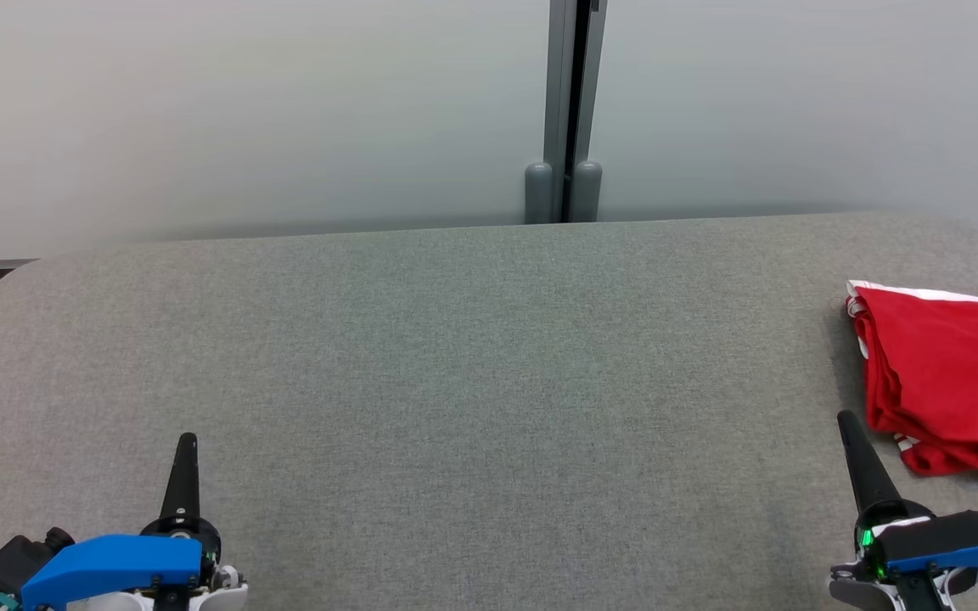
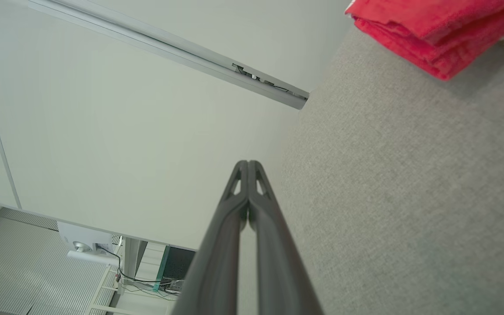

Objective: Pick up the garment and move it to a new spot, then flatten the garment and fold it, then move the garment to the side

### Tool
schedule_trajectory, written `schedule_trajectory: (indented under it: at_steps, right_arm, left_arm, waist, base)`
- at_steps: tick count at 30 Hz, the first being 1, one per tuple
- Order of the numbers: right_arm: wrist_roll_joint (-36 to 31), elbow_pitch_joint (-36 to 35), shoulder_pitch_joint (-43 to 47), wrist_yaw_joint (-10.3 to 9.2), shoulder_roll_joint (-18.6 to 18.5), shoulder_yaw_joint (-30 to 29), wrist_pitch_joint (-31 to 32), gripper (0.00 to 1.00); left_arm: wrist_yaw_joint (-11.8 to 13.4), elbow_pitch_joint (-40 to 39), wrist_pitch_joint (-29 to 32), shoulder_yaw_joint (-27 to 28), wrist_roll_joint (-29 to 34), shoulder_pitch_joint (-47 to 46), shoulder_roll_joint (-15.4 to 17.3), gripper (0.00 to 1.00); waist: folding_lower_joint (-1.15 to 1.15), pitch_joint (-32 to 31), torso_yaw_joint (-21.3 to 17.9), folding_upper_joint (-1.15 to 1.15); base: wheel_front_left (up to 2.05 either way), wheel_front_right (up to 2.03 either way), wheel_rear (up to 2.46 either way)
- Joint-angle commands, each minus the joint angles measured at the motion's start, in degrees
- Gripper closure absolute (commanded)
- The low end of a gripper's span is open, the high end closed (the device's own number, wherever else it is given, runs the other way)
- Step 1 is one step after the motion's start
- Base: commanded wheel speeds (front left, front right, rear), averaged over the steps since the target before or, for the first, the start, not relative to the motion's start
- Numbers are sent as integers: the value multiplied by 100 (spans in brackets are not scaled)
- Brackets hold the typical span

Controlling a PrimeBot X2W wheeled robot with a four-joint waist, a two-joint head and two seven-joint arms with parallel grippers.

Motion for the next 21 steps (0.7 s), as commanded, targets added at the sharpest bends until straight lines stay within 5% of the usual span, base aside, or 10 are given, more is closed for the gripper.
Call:
schedule_trajectory:
  at_steps: [1, 21]
  right_arm:
    - [123, -18, -118, 3, 4, -19, 38, 100]
    - [1098, 50, -218, 4, 12, -35, 141, 100]
  left_arm:
    - [-38, -62, 35, 45, -96, -135, 7, 100]
    - [-56, -111, 292, 174, -948, -250, -49, 100]
  waist:
    - [0, 0, 1, 0]
    - [0, 6, 26, 0]
  base:
    - [0, 0, 0]
    - [0, 0, 0]
